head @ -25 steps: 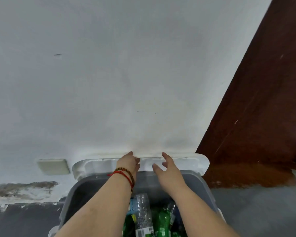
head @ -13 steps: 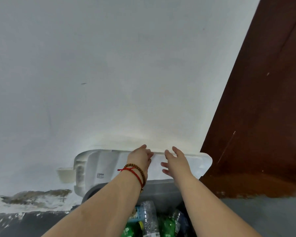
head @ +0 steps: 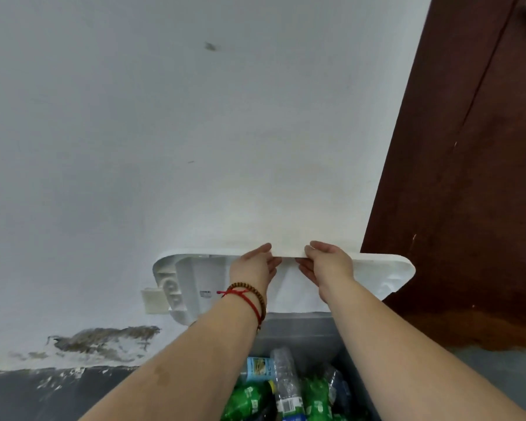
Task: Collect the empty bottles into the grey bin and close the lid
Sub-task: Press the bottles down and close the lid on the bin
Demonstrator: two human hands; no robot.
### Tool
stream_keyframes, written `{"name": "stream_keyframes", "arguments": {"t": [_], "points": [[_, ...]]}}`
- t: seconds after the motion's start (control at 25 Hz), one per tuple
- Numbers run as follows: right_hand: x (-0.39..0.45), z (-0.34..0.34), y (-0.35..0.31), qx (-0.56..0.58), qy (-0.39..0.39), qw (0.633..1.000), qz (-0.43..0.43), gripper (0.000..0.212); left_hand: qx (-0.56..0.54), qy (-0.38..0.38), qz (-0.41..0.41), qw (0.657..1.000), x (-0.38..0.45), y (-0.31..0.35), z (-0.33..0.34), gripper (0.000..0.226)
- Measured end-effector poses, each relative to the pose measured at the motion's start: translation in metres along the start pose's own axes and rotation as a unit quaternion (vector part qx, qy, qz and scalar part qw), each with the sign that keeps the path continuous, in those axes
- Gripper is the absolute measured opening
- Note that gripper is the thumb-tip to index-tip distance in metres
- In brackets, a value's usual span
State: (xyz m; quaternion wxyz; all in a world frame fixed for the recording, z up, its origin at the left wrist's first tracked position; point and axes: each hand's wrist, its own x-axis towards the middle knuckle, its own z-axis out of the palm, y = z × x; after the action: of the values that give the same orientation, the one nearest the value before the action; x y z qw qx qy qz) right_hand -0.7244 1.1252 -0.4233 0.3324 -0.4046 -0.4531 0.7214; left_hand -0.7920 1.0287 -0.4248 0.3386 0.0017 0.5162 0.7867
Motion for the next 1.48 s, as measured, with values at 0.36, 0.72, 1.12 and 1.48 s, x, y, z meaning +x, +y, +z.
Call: {"name": "stream_keyframes", "arguments": {"t": [0.36,0.72,1.12,1.48], "points": [[-0.043,-0.024,0.027,-0.037,0.048,0.998,-0.001,0.014,0.04,0.048,-0.011,0.998,-0.038,-0.031,-0.021,0.015],[-0.059,-0.024,0.006,0.0,0.003,1.0,-0.03,0.02,0.01,-0.048,-0.047,0.998,-0.044,-0.003,-0.024,0.03],[-0.057,-0.062,0.037,0.012,-0.022,0.999,-0.041,0.013,0.088,-0.059,-0.028,0.994,-0.061,-0.038,-0.028,0.029],[-0.059,-0.093,0.053,-0.012,-0.111,0.993,-0.023,0.027,0.08,-0.026,0.031,0.996,-0.079,-0.067,-0.037,0.026]]}}
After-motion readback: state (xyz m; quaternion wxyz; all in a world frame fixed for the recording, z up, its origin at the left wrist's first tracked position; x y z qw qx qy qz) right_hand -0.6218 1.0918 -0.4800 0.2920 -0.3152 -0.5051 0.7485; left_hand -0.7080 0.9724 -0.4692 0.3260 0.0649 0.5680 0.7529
